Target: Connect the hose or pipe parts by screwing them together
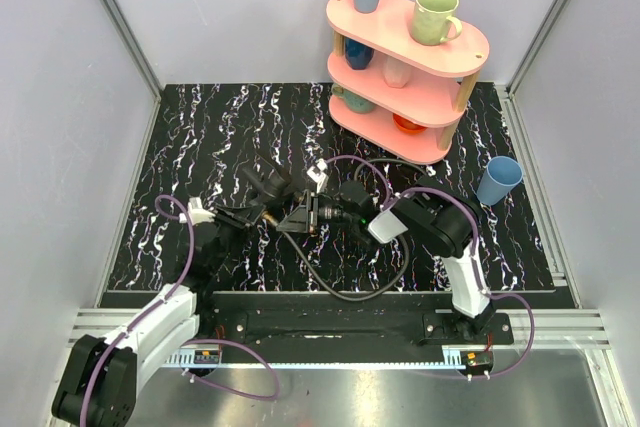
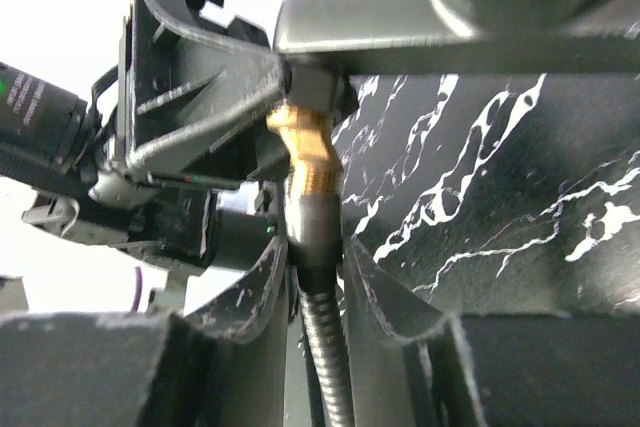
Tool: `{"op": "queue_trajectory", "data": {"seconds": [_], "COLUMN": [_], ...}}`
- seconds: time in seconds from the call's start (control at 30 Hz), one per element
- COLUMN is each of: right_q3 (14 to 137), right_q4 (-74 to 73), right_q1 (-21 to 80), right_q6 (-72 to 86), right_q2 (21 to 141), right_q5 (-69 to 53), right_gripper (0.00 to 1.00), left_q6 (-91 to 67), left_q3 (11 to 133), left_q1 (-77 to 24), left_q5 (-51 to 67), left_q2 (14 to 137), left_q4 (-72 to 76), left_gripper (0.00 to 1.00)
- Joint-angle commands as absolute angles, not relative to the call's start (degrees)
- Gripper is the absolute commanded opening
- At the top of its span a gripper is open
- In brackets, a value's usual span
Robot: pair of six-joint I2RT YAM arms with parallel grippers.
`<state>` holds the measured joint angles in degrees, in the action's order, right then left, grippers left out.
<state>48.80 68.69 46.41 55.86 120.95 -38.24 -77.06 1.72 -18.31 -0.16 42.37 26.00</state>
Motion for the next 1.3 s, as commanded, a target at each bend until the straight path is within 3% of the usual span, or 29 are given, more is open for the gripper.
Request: {"op": "queue_trajectory", "data": {"seconds": [0.0,0.23,0.33,0.57,0.77,1.1,1.27], "right_q3": [47.47,47.29,47.20,52.63,55.27,61.52,63.01], "right_q4": [63.12,52.65,47.30,23.94,18.47,14.24,16.69], "right_q1": [44.47,44.56,45.00,54.30,62.99,71.01,72.51], "right_q6": [47.92,40.52,35.87,16.28,5.73,-5.35,-7.21], "right_q2": [115.14,109.87,106.28,98.27,98.52,106.08,107.57], "right_q5": [-30.76,-29.62,-26.99,-5.85,8.14,27.59,30.22], "right_gripper": [0.34,0.51,0.52,0.61,0.72,0.68,0.57], "left_q6": [-77.70,-77.17,-77.08,-76.99,-77.08,-77.34,-78.57], "left_q3": [-8.00,-6.77,-6.59,-6.24,-5.80,-5.45,-5.98], "left_q1": [-19.77,-19.69,-19.78,-19.95,-19.86,-19.95,-20.04], "left_q5": [4.31,4.39,4.22,4.13,4.13,4.39,4.57], "left_q2": [41.66,43.42,43.86,43.68,43.15,41.58,40.61], "left_q4": [32.43,32.61,32.61,32.26,31.20,29.97,29.53], "left_gripper": [0.00,0.00,0.00,0.00,0.00,0.00,0.00]}}
